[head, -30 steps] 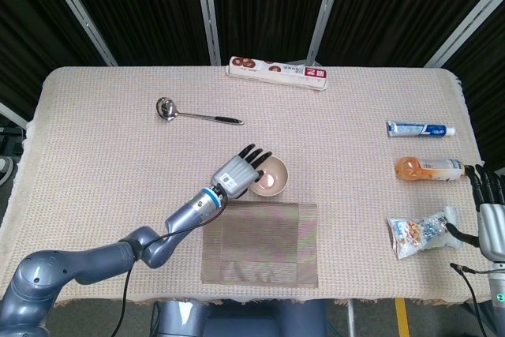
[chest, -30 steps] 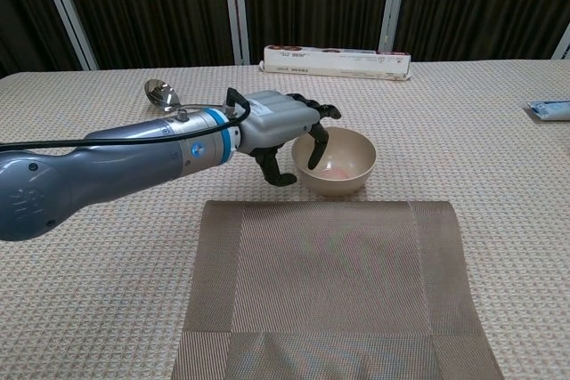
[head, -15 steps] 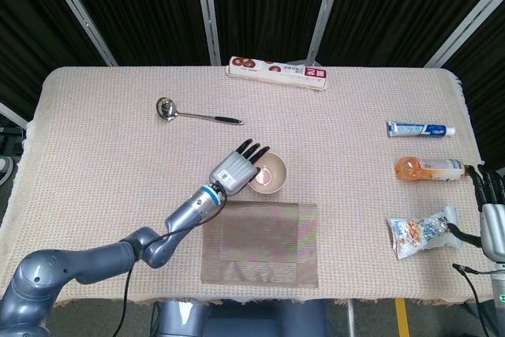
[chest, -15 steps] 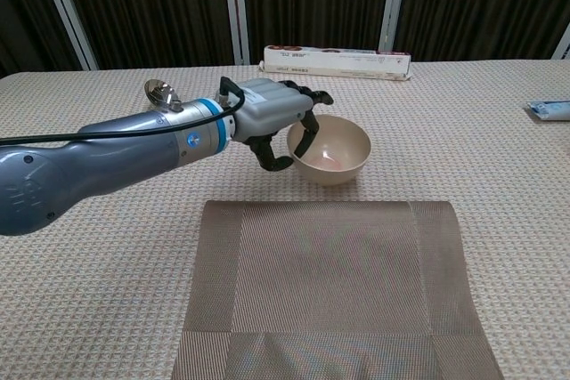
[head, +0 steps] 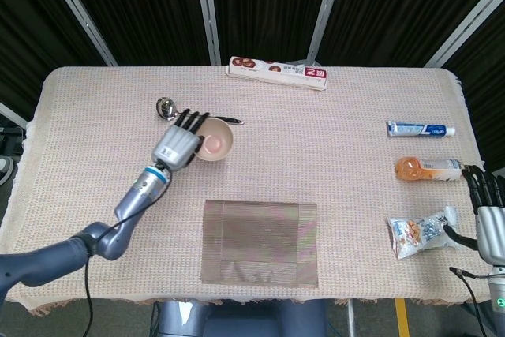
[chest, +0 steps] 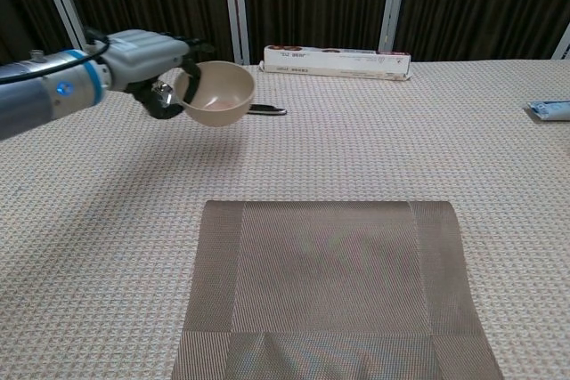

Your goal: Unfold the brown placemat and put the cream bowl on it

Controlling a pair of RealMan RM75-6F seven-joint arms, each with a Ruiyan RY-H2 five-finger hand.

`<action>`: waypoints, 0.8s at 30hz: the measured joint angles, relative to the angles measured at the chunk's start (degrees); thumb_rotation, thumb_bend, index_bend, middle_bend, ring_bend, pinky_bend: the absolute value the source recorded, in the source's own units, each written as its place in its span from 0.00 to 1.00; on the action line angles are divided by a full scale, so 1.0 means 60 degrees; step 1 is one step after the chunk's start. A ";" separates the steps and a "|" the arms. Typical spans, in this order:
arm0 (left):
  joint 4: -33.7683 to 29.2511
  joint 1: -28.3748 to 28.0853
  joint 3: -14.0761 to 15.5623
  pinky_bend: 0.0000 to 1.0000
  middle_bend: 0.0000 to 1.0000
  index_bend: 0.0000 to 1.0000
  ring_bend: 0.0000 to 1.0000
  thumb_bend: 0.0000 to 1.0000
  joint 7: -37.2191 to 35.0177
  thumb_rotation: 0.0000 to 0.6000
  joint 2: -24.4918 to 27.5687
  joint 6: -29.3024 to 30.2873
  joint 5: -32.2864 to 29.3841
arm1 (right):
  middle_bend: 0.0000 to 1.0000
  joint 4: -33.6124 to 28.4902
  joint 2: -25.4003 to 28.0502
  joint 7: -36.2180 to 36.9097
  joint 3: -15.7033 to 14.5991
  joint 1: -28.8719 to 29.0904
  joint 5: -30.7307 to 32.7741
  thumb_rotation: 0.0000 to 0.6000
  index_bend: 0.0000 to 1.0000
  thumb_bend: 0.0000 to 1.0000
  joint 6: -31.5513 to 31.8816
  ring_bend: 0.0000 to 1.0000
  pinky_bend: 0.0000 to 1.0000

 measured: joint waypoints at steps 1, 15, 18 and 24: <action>-0.0031 0.0252 0.0083 0.00 0.00 0.70 0.00 0.44 -0.0167 1.00 0.0262 0.0063 -0.0081 | 0.00 -0.0031 0.0009 -0.0011 -0.0010 -0.0005 -0.0037 1.00 0.00 0.00 0.0026 0.00 0.00; 0.1613 0.2332 0.1168 0.00 0.00 0.70 0.00 0.44 -0.3230 1.00 0.1350 0.0310 -0.0150 | 0.00 -0.0354 0.0049 -0.0265 -0.0110 0.0001 -0.0337 1.00 0.00 0.00 0.0177 0.00 0.00; 0.2117 0.2472 0.1296 0.00 0.00 0.63 0.00 0.43 -0.3745 1.00 0.1250 0.0271 0.0033 | 0.00 -0.0373 0.0040 -0.0310 -0.0116 0.0015 -0.0340 1.00 0.00 0.00 0.0157 0.00 0.00; 0.2447 0.2568 0.1401 0.00 0.00 0.02 0.00 0.11 -0.4356 1.00 0.0968 0.0307 0.0408 | 0.00 -0.0442 0.0038 -0.0355 -0.0137 0.0042 -0.0376 1.00 0.00 0.00 0.0129 0.00 0.00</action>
